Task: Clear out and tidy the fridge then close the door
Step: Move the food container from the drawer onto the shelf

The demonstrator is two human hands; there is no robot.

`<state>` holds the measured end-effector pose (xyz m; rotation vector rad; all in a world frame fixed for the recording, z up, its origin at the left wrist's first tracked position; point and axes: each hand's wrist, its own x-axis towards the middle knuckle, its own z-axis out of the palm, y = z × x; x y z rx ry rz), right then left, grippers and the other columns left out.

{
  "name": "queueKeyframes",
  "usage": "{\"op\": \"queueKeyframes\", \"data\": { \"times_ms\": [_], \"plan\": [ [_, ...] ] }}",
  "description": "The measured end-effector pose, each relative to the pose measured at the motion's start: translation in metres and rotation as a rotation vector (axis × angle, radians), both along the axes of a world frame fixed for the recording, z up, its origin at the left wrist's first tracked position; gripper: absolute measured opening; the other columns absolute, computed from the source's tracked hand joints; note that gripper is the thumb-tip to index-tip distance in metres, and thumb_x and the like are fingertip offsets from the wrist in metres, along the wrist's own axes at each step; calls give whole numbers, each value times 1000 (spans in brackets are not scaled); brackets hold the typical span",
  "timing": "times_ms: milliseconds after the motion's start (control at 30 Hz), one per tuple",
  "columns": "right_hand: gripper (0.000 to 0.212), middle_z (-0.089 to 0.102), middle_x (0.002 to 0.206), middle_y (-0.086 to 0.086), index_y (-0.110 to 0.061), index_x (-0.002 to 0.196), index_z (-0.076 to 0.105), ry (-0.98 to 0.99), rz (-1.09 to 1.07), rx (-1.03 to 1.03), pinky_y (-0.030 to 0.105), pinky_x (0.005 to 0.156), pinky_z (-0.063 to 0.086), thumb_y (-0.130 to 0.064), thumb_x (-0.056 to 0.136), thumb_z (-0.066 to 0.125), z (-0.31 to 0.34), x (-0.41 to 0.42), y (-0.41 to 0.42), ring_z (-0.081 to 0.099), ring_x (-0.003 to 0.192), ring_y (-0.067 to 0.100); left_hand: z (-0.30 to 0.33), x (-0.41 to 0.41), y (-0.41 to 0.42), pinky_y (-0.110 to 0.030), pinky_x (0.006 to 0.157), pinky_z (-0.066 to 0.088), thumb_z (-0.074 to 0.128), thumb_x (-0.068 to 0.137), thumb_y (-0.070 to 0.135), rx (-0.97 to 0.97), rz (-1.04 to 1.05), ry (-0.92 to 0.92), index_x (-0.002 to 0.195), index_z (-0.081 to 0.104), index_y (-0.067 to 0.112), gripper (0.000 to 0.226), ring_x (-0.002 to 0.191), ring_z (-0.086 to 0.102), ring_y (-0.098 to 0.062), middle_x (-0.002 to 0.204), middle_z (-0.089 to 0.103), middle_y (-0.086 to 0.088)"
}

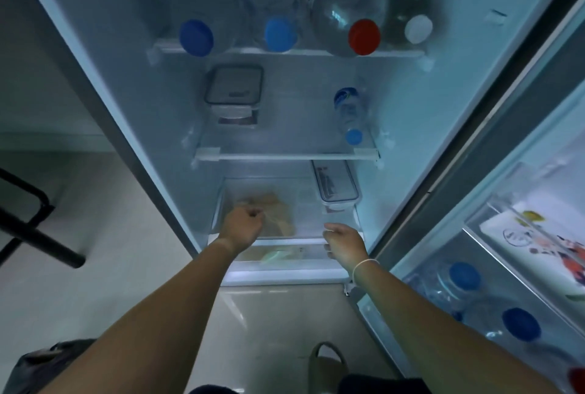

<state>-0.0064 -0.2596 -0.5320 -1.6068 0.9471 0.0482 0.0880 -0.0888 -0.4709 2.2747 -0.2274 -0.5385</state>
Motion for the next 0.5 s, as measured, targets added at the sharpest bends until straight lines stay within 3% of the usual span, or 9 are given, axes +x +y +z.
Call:
{"op": "queueKeyframes", "data": {
  "times_ms": [133, 233, 333, 433, 500],
  "plan": [
    [40, 59, 114, 7, -11, 128, 56, -7, -75, 21, 43, 105, 45, -13, 88, 49, -2, 10, -11, 56, 119, 32, -2, 7, -13, -23, 95, 39, 49, 92, 12, -18, 8, -13, 115, 66, 4, 30, 121, 56, -28, 125, 65, -14],
    [42, 60, 123, 12, -13, 130, 54, -10, -157, 62, 43, 102, 47, -16, 89, 50, -10, 22, -19, 60, 112, 31, 1, 19, -19, -26, 97, 42, 51, 90, 12, -7, 25, -161, 116, 65, 4, 31, 113, 61, -30, 121, 67, -17],
    [38, 59, 104, 8, -16, 125, 58, -26, -243, 112, 40, 99, 49, -20, 87, 51, -19, 37, -23, 60, 95, 28, 8, 33, -16, -35, 100, 43, 50, 85, 18, 19, -12, -352, 117, 63, 5, 38, 110, 59, -35, 120, 64, -21],
    [29, 54, 84, 5, -16, 112, 62, -52, -298, 156, 31, 75, 46, -21, 85, 52, -33, 51, -24, 51, 74, 25, 18, 46, -11, -40, 101, 42, 43, 83, 26, 94, -123, -513, 120, 62, 8, 45, 117, 52, -35, 122, 62, -18],
    [27, 53, 80, 3, -16, 110, 62, -49, -333, 181, 31, 71, 42, -23, 85, 54, -39, 57, -23, 48, 69, 23, 23, 54, -8, -42, 95, 46, 39, 81, 30, 135, -158, -615, 117, 63, 10, 48, 114, 52, -36, 118, 64, -16]
  ]
}}
